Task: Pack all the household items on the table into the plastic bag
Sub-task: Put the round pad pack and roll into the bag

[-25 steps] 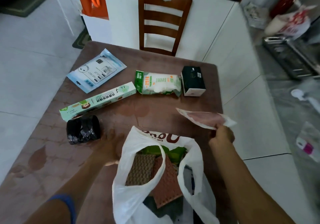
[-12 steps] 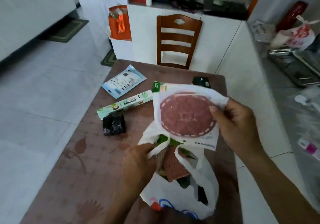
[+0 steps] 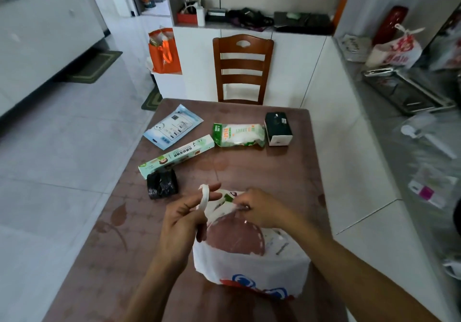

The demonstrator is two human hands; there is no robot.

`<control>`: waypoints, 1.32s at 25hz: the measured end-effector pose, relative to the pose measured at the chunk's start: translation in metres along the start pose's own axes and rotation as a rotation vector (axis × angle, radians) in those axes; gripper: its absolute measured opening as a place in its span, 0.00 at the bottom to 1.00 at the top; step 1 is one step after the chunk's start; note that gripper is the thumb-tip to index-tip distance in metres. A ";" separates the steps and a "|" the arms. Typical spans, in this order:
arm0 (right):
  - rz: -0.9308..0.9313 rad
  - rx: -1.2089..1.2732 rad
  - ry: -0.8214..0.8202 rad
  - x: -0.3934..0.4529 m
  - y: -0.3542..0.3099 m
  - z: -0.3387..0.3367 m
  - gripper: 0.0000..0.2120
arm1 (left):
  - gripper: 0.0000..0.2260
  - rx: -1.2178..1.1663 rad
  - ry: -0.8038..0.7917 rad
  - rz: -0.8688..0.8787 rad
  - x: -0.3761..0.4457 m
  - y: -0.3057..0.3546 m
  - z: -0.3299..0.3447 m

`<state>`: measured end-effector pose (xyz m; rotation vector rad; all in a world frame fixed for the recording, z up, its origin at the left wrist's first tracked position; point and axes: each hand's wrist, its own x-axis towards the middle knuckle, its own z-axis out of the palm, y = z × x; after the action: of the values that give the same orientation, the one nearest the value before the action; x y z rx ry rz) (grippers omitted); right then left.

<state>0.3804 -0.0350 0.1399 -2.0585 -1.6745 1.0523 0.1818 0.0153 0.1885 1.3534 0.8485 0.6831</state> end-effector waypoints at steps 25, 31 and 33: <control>0.060 -0.455 0.157 -0.032 -0.054 -0.044 0.11 | 0.10 0.608 0.259 -0.019 0.057 -0.045 -0.117; 0.202 -0.299 0.112 -0.027 -0.048 -0.007 0.04 | 0.22 1.260 -0.084 -0.181 0.186 -0.120 -0.159; 0.289 -0.285 0.110 -0.033 -0.038 0.005 0.03 | 0.36 1.363 -0.205 -0.162 0.211 -0.146 -0.163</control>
<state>0.3473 -0.0562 0.1722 -2.5514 -1.5810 0.7955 0.1511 0.2630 0.0154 2.4390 1.2949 -0.3046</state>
